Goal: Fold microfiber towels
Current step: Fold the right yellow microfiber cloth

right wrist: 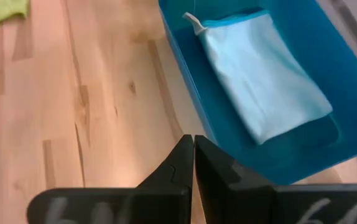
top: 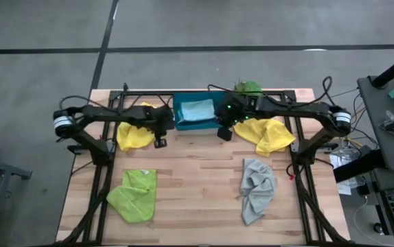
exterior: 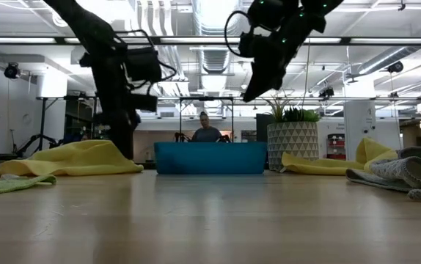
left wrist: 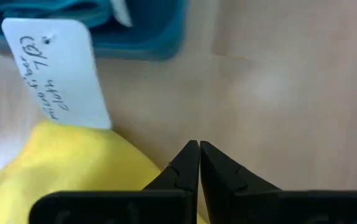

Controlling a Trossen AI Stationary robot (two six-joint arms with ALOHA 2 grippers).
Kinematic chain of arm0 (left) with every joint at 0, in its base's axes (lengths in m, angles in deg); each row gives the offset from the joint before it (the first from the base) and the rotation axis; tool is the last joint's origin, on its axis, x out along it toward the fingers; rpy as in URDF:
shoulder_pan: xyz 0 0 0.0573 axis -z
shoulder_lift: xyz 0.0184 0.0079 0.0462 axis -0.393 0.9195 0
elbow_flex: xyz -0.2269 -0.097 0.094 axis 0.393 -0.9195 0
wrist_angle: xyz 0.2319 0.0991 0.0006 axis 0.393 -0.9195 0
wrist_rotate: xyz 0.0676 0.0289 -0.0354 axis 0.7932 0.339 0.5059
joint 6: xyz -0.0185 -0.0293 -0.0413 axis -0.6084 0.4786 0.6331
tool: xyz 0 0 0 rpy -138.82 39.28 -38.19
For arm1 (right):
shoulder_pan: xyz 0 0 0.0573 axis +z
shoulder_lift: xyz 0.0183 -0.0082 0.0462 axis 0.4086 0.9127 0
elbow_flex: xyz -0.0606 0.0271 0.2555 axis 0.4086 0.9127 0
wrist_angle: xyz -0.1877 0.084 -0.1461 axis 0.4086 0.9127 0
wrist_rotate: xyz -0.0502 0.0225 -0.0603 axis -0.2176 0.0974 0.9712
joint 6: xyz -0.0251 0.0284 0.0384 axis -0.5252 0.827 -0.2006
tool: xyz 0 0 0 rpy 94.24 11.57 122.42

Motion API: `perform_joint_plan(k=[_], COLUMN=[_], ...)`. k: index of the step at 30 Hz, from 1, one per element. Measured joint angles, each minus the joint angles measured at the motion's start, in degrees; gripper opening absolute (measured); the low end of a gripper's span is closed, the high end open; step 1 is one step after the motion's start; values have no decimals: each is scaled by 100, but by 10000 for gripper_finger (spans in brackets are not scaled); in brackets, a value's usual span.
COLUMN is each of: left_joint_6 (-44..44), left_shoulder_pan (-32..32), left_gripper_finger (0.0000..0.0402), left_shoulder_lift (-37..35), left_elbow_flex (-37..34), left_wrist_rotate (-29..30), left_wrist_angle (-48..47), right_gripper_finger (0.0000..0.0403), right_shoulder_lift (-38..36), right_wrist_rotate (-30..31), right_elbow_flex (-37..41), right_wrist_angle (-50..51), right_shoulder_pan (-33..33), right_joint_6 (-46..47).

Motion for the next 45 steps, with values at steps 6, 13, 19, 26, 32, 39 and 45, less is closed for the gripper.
perform_joint_plan(k=[6,13,19,26,32,39,45], left_joint_6=[45,75,-515,-298,-50,-50,-50], left_shoulder_pan=[0,-2,68,190,645,1139,1273], left_gripper_finger=[0,0,0,0,0,0,0], left_shoulder_lift=[178,-141,-651,-1084,-1215,-1220,-1250], left_elbow_flex=[0,-1,-2,-91,-184,-197,-197], left_wrist_rotate=[758,2450,1294,454,-808,-828,-826], left_wrist_angle=[502,1736,3053,3072,3291,3291,3296], right_gripper_finger=[9,9,9,9,9,9,29], right_shoulder_lift=[-194,-168,-168,-168,-190,-190,-190], right_wrist_rotate=[-4,7,11,9,4,-4,98], right_elbow_flex=[282,408,520,791,893,872,1016], right_wrist_angle=[-202,-339,-447,-646,-374,1201,2035], right_shoulder_pan=[5,15,15,15,15,15,14], right_joint_6=[89,94,94,85,644,2009,2663])
